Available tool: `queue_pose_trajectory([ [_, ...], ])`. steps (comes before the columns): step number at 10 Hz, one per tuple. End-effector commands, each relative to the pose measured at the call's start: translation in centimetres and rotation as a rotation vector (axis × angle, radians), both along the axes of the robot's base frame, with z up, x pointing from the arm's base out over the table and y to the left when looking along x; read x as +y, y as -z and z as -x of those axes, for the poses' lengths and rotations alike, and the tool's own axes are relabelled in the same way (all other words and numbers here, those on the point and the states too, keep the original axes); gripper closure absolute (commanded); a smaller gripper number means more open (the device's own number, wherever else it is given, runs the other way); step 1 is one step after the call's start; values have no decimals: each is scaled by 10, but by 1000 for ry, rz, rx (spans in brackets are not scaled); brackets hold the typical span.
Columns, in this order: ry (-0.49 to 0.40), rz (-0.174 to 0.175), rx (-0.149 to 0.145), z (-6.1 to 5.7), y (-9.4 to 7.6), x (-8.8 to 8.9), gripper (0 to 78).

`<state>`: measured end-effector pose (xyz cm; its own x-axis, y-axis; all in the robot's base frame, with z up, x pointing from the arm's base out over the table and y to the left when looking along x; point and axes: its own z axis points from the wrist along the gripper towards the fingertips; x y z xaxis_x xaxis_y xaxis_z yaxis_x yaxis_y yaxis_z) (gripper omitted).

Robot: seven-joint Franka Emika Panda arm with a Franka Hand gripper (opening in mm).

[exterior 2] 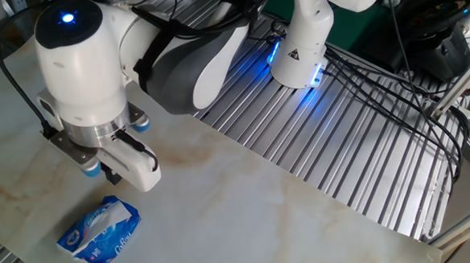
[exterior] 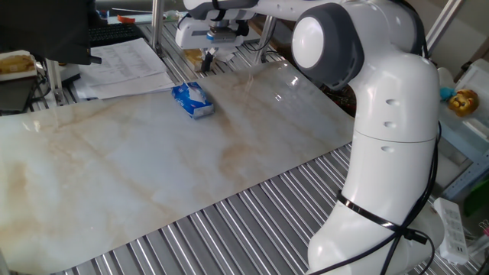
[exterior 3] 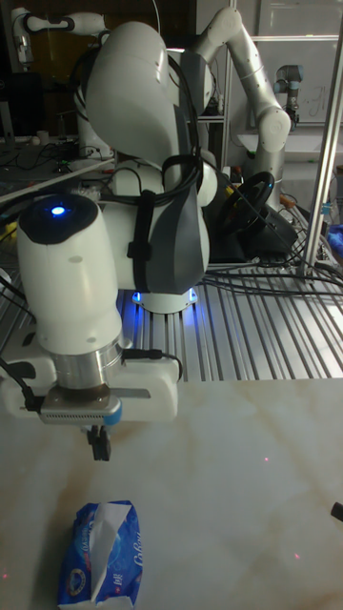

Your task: Pull out a napkin

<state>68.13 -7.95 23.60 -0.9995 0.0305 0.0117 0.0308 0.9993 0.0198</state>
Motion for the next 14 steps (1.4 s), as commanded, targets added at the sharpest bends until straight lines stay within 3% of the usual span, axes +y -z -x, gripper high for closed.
queue_pose_trajectory([
  [1, 55, 0, -5, -1, -2, 0, 776],
  [6, 48, -3, -4, -1, -2, 0, 776],
  [10, 35, 1, 29, -1, -2, 0, 776],
  [14, 32, 4, 31, -1, -2, 0, 776],
])
